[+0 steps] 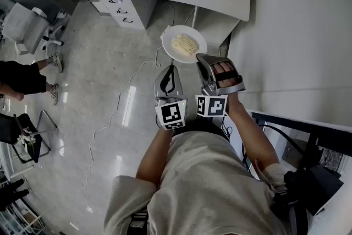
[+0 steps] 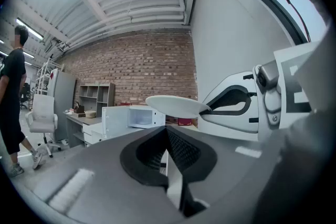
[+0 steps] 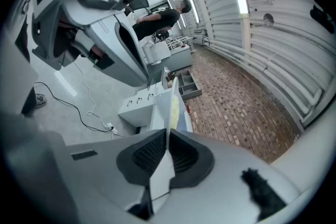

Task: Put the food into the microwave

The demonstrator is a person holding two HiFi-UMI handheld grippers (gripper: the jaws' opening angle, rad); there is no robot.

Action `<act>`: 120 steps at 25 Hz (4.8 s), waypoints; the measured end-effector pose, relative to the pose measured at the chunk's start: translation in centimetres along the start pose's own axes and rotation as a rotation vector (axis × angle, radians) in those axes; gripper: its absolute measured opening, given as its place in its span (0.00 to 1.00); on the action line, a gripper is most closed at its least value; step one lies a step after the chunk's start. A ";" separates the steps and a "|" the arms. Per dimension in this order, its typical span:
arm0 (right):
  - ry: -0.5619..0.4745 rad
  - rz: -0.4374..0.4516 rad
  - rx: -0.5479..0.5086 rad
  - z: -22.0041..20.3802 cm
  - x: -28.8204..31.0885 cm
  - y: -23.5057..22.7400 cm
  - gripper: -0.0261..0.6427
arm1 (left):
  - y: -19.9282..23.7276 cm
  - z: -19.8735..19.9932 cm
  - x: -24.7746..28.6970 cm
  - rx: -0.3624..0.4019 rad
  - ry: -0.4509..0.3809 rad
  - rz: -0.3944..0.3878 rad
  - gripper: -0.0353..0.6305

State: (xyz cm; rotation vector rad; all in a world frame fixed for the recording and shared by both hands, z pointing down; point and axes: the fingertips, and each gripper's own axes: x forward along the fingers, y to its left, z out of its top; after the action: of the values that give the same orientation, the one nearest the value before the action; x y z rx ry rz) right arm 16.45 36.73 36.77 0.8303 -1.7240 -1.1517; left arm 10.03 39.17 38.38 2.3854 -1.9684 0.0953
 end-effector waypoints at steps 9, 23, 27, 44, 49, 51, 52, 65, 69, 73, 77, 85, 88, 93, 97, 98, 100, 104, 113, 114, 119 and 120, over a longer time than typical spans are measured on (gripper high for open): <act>-0.001 -0.007 -0.023 0.6 0.3 0.1 0.07 | 0.4 -0.4 -0.1 -0.013 0.000 -0.007 0.06; 0.062 -0.049 -0.237 4.4 2.1 0.0 0.07 | 4.7 -0.9 -0.7 0.014 0.001 -0.049 0.06; 0.083 -0.048 -0.252 5.4 3.0 -0.3 0.07 | 5.8 -0.4 -0.5 0.004 -0.011 -0.070 0.06; 0.090 -0.055 -0.197 4.2 11.4 -2.7 0.07 | 10.7 -0.6 6.4 0.038 0.020 -0.067 0.06; 0.076 -0.054 -0.183 1.9 17.7 -4.4 0.07 | 12.2 -0.4 13.0 0.028 0.025 -0.039 0.06; 0.071 -0.061 -0.183 1.8 18.4 -4.6 0.07 | 12.4 -0.7 13.8 0.024 0.028 -0.038 0.06; 0.068 -0.066 -0.185 1.6 19.0 -4.9 0.07 | 12.5 -0.8 14.5 0.030 0.027 -0.037 0.06; 0.038 -0.014 -0.168 -4.8 31.3 -8.1 0.07 | 13.6 -1.3 28.3 0.045 0.098 0.001 0.06; 0.043 -0.010 -0.160 -5.3 34.4 -8.8 0.07 | 15.2 -1.1 31.2 0.048 0.103 0.003 0.06; 0.070 -0.013 -0.141 -5.6 38.0 -9.5 0.07 | 17.2 -1.2 34.5 0.058 0.091 -0.017 0.06; 0.125 -0.017 -0.134 -6.4 42.2 -10.1 0.07 | 18.9 -1.7 38.6 0.038 0.083 -0.082 0.06; 0.193 0.006 -0.115 -5.9 48.7 -9.4 0.07 | 22.9 -3.3 44.3 0.087 0.074 -0.148 0.06; 0.204 0.015 -0.106 -5.6 50.4 -9.0 0.07 | 24.3 -4.1 45.7 0.073 0.084 -0.144 0.06; 0.236 0.008 -0.078 -6.3 53.8 -9.0 0.07 | 25.5 -5.0 48.5 0.087 0.085 -0.151 0.06; 0.253 0.008 -0.051 -7.4 56.4 -9.3 0.07 | 26.6 -6.1 51.1 0.079 0.104 -0.135 0.06; 0.255 0.010 -0.048 -7.7 57.1 -9.3 0.07 | 26.8 -6.2 51.8 0.076 0.104 -0.134 0.06; 0.266 0.019 -0.050 -8.3 58.6 -9.3 0.07 | 27.2 -6.5 53.3 0.085 0.101 -0.138 0.06; 0.291 0.034 -0.059 -9.4 62.2 -9.1 0.07 | 28.1 -7.4 56.0 0.086 0.112 -0.149 0.06; 0.329 0.049 -0.051 -12.0 69.6 -9.1 0.07 | 29.5 -9.8 61.2 0.100 0.146 -0.200 0.06; 0.332 0.059 -0.049 -12.2 70.2 -8.9 0.07 | 29.9 -9.9 61.8 0.094 0.147 -0.192 0.06; 0.336 0.088 -0.032 -12.6 72.7 -7.9 0.07 | 31.2 -10.5 63.5 0.093 0.162 -0.176 0.06; 0.337 0.090 -0.027 -12.6 73.2 -7.8 0.07 | 31.2 -10.7 63.8 0.097 0.165 -0.179 0.06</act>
State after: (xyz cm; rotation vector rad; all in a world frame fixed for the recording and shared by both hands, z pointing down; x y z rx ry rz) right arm -0.20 -34.11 53.66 0.8666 -1.4488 -0.9146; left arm -8.75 -28.42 53.87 2.5087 -1.7097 0.3758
